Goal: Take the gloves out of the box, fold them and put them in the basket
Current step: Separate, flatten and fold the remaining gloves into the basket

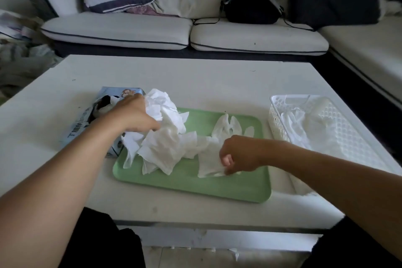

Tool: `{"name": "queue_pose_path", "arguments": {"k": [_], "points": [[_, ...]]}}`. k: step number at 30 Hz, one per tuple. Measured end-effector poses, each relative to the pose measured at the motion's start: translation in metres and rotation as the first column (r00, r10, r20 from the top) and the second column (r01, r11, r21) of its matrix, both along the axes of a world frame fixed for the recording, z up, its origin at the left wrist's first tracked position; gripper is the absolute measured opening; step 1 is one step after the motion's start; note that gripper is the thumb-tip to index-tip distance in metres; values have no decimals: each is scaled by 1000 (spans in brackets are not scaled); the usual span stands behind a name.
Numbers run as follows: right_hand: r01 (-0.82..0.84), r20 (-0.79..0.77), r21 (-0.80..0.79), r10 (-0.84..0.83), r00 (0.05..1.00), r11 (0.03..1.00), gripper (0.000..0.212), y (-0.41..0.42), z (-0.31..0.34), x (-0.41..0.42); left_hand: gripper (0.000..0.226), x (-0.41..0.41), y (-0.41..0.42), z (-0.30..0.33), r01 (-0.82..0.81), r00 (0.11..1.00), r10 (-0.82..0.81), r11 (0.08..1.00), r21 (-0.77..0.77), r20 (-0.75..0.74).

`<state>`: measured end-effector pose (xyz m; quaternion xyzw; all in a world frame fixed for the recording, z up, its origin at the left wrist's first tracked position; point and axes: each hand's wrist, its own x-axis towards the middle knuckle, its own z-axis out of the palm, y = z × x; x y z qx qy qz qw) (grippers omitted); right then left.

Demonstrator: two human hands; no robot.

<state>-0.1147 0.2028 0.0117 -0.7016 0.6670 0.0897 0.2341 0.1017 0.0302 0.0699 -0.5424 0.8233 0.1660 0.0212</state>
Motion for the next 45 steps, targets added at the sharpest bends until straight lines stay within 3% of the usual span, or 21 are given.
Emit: {"name": "queue_pose_path", "arguments": {"k": [3,5,8,10,11,12,14,18,22,27,33,36,40,42,45], "points": [[-12,41,240,2,999,971,18,12,18,-8,40,-4,0,2,-24,979,2,994,-106,-202],[27,86,272,-52,995,962,28,14,25,-14,28,-11,4,0,-16,934,-54,982,-191,-353],[171,133,7,-170,976,985,27,-1,22,-23,10,-29,22,-2,72,814,-118,992,-102,-568],[242,84,-188,-230,970,952,28,-10,11,-26,14,-43,38,-13,167,767,-56,979,114,-639],[253,48,-218,-249,967,942,39,-12,5,-26,19,-50,47,-19,206,759,10,945,255,-651],[254,20,-216,-256,966,943,53,-14,-3,-26,24,-57,55,-27,236,767,58,901,364,-639],[221,-13,-196,-228,973,955,70,-17,-14,-28,25,-67,66,-43,281,826,7,862,423,-563],[151,-161,-182,-181,970,972,61,-24,-10,-36,26,-69,68,-57,429,860,-227,807,406,-457],[169,-102,-256,-200,974,952,55,-36,-14,-43,18,-64,71,-62,655,750,-648,704,274,-131],[153,-119,-223,-183,976,963,47,-42,-21,-41,11,-63,73,-67,721,684,-724,651,238,-88],[271,-101,-131,-285,953,953,103,-45,-19,-42,18,-61,64,-72,767,633,-772,615,185,-60],[299,-39,-170,-309,950,939,99,-43,-17,-41,22,-53,52,-67,726,683,-727,663,183,-75],[401,287,-209,-336,897,892,56,-42,0,-46,44,-46,44,-47,560,819,-469,778,284,-331],[513,572,-140,-354,740,847,46,-39,11,-41,63,-46,43,-36,469,816,-187,769,435,-548],[733,890,18,-345,299,680,35,-35,25,-25,57,-48,41,-20,333,694,209,755,565,-689]]}}
